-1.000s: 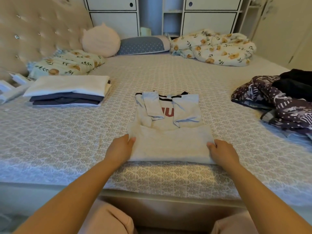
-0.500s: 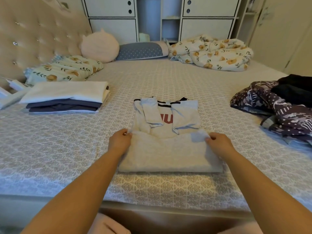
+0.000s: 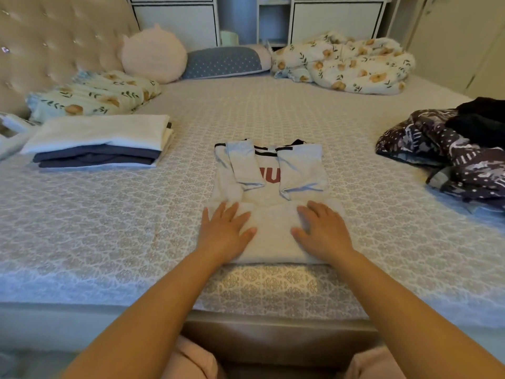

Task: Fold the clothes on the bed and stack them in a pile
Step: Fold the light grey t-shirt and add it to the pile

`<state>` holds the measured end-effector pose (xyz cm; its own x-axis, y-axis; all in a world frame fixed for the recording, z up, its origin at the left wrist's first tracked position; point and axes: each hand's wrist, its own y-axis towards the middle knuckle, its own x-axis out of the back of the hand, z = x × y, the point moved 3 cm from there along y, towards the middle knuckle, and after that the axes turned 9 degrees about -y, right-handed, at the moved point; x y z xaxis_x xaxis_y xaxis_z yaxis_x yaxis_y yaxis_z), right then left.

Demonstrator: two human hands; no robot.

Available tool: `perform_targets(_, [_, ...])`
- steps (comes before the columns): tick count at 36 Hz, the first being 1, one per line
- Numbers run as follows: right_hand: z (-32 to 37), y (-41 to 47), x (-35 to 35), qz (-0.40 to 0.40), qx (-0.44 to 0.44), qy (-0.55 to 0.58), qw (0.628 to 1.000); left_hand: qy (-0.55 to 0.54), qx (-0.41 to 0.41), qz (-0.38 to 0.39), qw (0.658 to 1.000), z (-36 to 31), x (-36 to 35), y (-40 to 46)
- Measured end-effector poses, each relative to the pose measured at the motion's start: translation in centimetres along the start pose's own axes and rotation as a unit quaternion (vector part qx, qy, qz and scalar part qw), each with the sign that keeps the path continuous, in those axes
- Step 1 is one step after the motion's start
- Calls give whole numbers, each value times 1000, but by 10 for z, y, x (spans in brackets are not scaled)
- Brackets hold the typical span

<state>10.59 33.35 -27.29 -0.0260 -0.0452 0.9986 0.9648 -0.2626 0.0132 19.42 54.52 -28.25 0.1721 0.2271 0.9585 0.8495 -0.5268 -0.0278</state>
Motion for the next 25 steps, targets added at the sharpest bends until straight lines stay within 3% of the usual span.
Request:
perform_targets(3, [-15, -2, -18, 62, 14, 12, 998, -21, 44, 46, 998, 23, -11, -9])
perform_targets(8, [-29, -4, -15, 71, 67, 18, 995, -36, 43, 71, 996, 42, 0, -16])
perform_targets(11, [-33, -26, -7, 28, 133, 37, 990, -21, -19, 87, 996, 47, -2, -33])
perform_targets(15, [-44, -48, -4, 20, 196, -24, 980, 28, -132, 62, 989, 49, -7, -55])
perform_targets(18, [-52, -44, 2, 23, 153, -74, 985, 15, -142, -7, 990, 47, 0, -61])
perform_targets(21, [-52, -42, 7, 37, 119, -108, 986, -35, -97, -44, 994, 46, 12, -62])
perform_targets(25, [-59, -42, 17, 1, 33, 15, 999, -46, -50, -29, 997, 45, 25, -59])
